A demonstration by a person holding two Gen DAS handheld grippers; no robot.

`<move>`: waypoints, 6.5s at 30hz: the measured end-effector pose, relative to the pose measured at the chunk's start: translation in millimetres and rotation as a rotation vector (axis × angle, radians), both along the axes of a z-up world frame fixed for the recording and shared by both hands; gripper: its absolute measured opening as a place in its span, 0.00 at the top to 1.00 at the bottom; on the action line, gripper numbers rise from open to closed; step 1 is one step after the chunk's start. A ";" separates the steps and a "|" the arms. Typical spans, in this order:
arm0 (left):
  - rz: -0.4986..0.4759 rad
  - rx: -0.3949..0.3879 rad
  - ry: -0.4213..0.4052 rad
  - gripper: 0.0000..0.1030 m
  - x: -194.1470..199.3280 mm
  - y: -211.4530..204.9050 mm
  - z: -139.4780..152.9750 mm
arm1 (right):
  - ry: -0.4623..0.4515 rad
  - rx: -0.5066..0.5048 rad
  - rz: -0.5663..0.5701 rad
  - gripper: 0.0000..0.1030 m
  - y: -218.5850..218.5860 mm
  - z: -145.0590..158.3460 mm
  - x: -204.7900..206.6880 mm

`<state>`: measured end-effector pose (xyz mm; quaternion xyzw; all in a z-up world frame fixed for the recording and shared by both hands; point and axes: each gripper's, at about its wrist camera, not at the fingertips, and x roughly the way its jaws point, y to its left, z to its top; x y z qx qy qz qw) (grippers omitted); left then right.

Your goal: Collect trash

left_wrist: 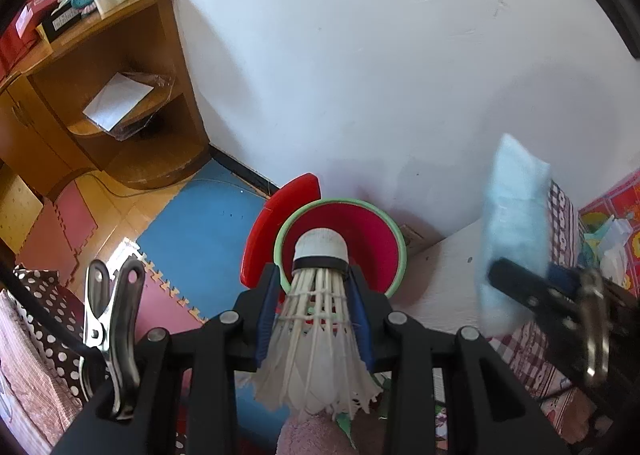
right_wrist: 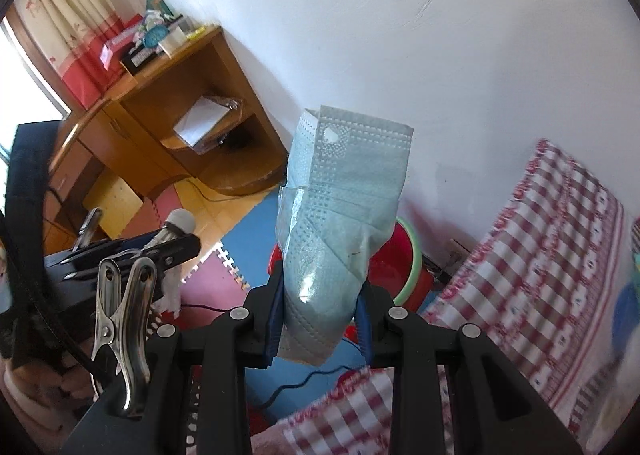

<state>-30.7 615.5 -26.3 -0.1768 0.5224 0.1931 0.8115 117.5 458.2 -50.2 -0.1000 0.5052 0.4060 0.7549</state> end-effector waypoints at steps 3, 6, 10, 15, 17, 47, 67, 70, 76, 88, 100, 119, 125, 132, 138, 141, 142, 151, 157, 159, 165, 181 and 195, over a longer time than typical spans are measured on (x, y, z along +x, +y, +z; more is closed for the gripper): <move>0.006 -0.008 0.005 0.66 -0.6 5.0 -5.0 | 0.027 -0.029 0.006 0.70 17.7 -15.9 7.7; 0.012 -0.012 0.009 0.66 -2.4 9.5 -9.3 | 0.059 -0.067 0.013 0.70 35.8 -34.5 16.2; 0.020 -0.016 0.011 0.66 -3.4 12.7 -12.6 | 0.089 -0.103 0.021 0.70 54.2 -51.2 23.6; 0.029 -0.021 0.014 0.66 -3.5 18.1 -17.9 | 0.089 -0.140 0.036 0.70 75.7 -65.9 31.8; 0.027 -0.019 0.016 0.66 -3.3 19.7 -19.9 | 0.103 -0.153 0.027 0.70 81.2 -73.7 37.2; 0.061 -0.060 0.050 0.66 -19.5 35.3 -42.7 | 0.050 -0.109 -0.023 0.37 62.4 -52.1 20.0; 0.255 -0.041 0.013 0.66 -94.7 -1.3 -16.8 | -0.110 0.057 0.151 0.37 20.8 18.8 -54.4; 0.298 -0.037 0.008 0.66 -114.8 -12.4 -12.5 | -0.116 0.078 0.195 0.37 10.0 25.1 -66.8; 0.396 -0.021 0.017 0.65 -158.4 -31.0 -6.2 | -0.116 0.109 0.272 0.37 -8.7 26.0 -93.9; 0.466 -0.063 0.109 0.65 -228.4 -49.2 -36.5 | -0.096 0.130 0.347 0.37 -37.5 19.7 -150.3; 0.369 -0.107 0.183 0.60 -264.0 -48.3 -121.8 | -0.116 0.086 0.318 0.37 -50.5 -31.2 -208.4; 0.291 -0.102 0.172 0.58 -264.2 -40.0 -291.7 | -0.059 -0.034 0.318 0.37 -57.6 -199.6 -240.7; 0.299 -0.119 0.192 0.58 -251.4 -33.7 -369.2 | -0.050 -0.078 0.333 0.37 -59.5 -266.7 -234.6; 0.264 -0.123 0.192 0.57 -228.1 -28.0 -441.5 | -0.056 -0.094 0.337 0.37 -53.3 -336.4 -222.7; 0.205 -0.114 0.201 0.57 -206.2 -25.5 -504.1 | -0.028 -0.102 0.325 0.37 -49.5 -388.0 -220.1; 0.176 -0.108 0.214 0.57 -199.3 -28.5 -534.7 | -0.029 -0.113 0.338 0.37 -47.9 -413.9 -220.2; 0.171 -0.107 0.217 0.57 -198.1 -29.4 -542.5 | -0.026 -0.115 0.338 0.37 -47.9 -419.0 -219.9; 0.129 -0.099 0.253 0.53 -192.7 -39.8 -625.3 | 0.003 -0.126 0.295 0.37 -48.2 -466.6 -201.3; 0.064 -0.079 0.297 0.53 -180.3 -48.0 -683.2 | 0.012 -0.108 0.298 0.37 -47.3 -477.4 -199.9; 0.046 -0.076 0.303 0.53 -176.7 -49.1 -695.9 | 0.016 -0.105 0.301 0.37 -46.4 -481.3 -200.8; 0.013 -0.021 0.350 0.53 -164.6 -50.9 -741.0 | 0.061 -0.126 0.288 0.37 -45.5 -500.7 -200.0; 0.021 -0.005 0.414 0.53 -156.6 -36.5 -811.2 | 0.045 -0.168 0.291 0.37 -35.6 -523.8 -195.5; 0.084 -0.042 0.398 0.50 -168.1 -28.1 -826.7 | 0.038 -0.164 0.303 0.37 -35.4 -526.5 -194.9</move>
